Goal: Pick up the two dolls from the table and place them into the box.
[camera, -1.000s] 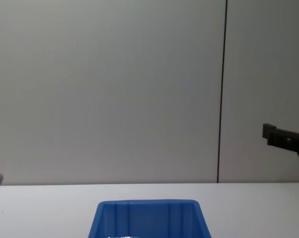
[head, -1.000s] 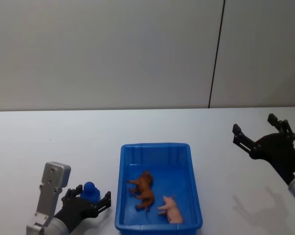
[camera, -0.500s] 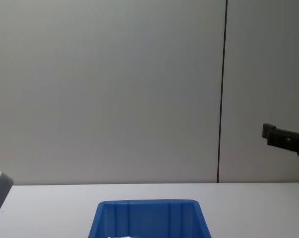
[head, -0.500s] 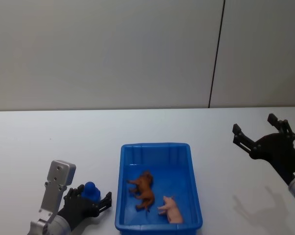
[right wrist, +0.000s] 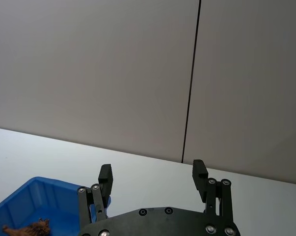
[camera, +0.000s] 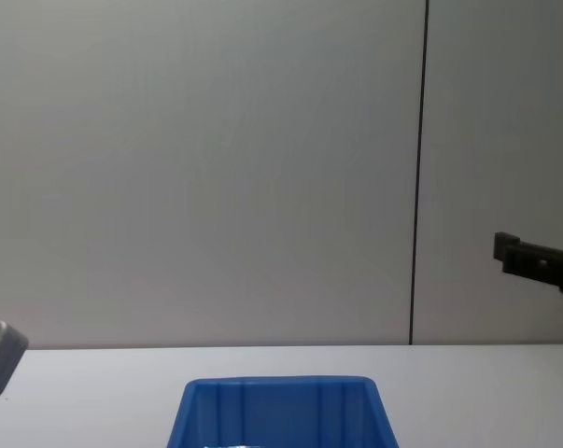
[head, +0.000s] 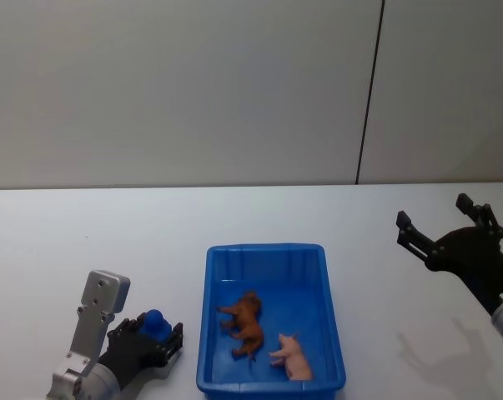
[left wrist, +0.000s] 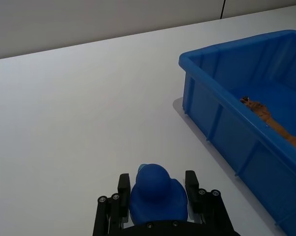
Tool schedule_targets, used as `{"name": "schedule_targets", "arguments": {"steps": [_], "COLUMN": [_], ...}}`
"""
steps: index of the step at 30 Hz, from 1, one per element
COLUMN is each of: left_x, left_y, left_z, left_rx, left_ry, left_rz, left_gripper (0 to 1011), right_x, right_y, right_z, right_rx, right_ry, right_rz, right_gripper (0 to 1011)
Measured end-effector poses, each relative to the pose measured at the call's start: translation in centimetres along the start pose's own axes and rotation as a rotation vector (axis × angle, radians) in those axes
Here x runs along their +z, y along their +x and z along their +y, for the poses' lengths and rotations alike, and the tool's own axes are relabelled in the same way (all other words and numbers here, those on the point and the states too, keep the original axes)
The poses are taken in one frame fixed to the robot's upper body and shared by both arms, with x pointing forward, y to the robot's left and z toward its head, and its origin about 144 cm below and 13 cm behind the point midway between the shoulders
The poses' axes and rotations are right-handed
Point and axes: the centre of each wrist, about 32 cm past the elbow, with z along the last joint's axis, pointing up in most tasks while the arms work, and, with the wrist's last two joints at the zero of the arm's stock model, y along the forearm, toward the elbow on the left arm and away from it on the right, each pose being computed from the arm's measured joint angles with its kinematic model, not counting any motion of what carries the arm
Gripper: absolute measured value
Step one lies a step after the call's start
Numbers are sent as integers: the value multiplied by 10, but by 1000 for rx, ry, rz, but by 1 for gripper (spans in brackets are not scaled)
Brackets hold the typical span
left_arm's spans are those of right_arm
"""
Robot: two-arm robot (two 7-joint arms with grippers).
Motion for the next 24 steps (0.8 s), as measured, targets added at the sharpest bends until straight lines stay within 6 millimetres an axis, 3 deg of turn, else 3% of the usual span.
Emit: {"name": "schedule_targets", "arguments": {"steps": [12,24], "left_x": [1,15], "left_y": [-2,-4], "left_z": [2,8], "left_rx": [-5,-15], "left_ry": [-25,-158], "left_rz": [-9,-52], "left_gripper": [639,557], "right_x": [0,0], "right_y": [0,0], "right_z": [0,0], "right_rx": [0,0], "right_ry": [0,0], "right_rz": [0,0], "right_gripper": [1001,1001]}}
